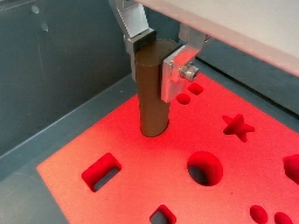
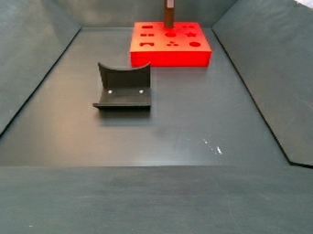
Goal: Insert the oval object.
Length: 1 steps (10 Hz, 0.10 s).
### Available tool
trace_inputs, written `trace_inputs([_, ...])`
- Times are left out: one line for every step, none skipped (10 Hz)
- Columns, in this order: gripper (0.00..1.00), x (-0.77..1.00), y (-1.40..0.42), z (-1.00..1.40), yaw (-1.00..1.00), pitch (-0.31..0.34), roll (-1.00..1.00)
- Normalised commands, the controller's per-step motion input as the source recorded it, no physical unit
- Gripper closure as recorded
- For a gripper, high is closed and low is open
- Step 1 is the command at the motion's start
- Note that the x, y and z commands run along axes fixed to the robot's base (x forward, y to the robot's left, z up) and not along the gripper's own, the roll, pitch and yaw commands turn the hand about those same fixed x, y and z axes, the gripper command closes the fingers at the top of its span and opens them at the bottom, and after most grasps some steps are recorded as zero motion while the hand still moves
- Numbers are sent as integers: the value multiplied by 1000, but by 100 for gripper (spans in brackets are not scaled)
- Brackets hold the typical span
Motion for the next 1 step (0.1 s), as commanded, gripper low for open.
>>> trace_inputs([100,0,0,0,0,0,0])
